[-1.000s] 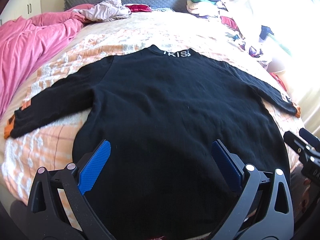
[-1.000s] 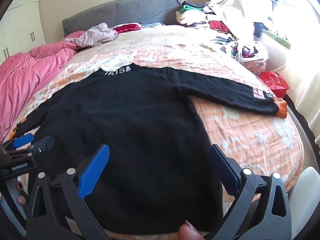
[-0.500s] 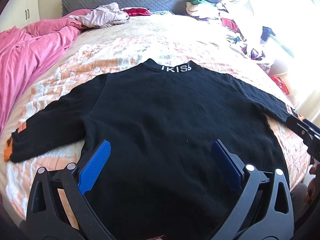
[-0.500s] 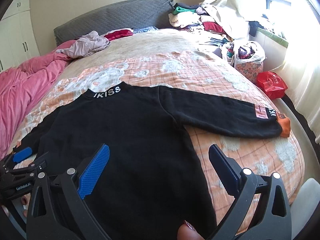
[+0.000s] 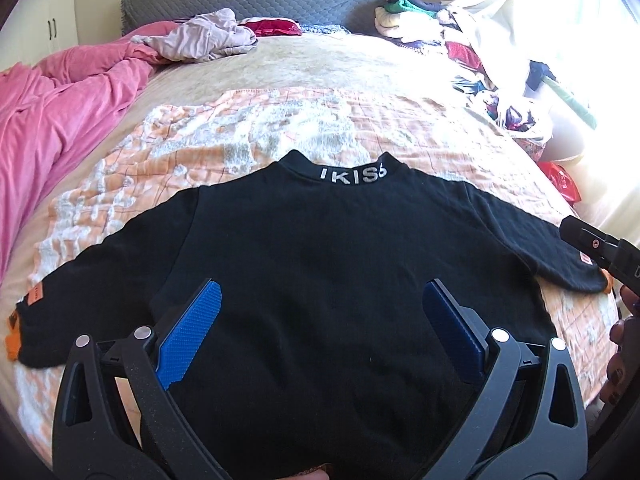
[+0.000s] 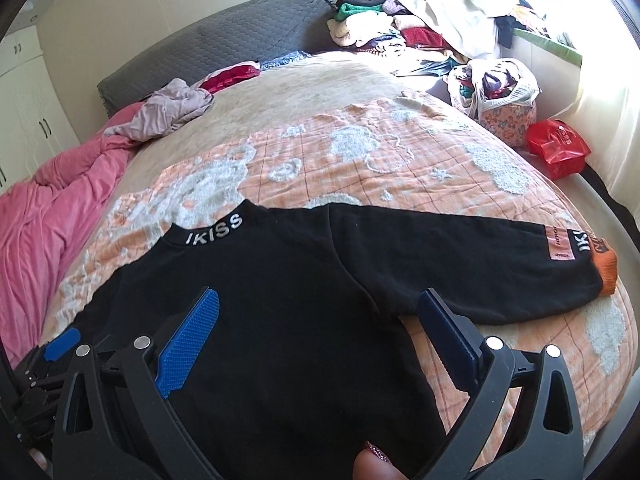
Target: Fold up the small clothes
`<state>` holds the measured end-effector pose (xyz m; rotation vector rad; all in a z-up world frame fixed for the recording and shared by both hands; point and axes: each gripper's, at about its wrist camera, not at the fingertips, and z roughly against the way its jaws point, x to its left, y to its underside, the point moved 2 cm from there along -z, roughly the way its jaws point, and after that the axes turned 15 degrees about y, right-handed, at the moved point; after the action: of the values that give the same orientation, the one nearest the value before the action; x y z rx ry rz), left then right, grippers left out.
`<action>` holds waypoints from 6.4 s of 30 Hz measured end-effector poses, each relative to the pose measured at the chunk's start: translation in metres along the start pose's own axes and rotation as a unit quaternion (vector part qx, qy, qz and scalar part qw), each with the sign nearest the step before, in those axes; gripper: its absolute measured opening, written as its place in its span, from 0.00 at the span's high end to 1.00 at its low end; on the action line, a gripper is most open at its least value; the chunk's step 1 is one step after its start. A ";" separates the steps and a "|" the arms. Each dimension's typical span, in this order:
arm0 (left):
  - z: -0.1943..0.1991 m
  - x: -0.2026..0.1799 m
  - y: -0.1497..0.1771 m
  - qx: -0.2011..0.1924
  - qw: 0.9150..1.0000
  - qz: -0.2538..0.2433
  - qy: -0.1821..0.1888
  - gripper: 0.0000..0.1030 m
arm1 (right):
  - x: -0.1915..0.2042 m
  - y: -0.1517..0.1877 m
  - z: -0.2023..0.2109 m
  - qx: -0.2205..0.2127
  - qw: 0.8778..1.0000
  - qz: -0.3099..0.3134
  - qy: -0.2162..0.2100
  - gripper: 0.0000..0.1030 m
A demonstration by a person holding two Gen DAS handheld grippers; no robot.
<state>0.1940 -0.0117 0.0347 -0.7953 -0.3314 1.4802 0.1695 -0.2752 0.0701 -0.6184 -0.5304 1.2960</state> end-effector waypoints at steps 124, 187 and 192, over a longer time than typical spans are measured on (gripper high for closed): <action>-0.048 0.043 0.000 0.014 0.938 0.237 0.251 0.09 | 0.058 0.027 -0.046 -0.019 0.978 0.069 -0.197 0.49; 0.011 0.069 -0.010 -0.051 0.982 0.127 0.129 0.89 | -0.038 -0.002 -0.056 -0.009 0.998 -0.019 -0.058 0.38; 0.012 0.065 -0.008 -0.052 0.985 0.115 0.118 0.88 | -0.022 0.003 -0.054 -0.017 0.998 0.013 -0.057 0.38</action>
<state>0.1992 0.0551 0.0315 -1.1118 -0.1409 1.5713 0.1998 -0.3030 0.0284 -0.5838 -0.6395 1.3556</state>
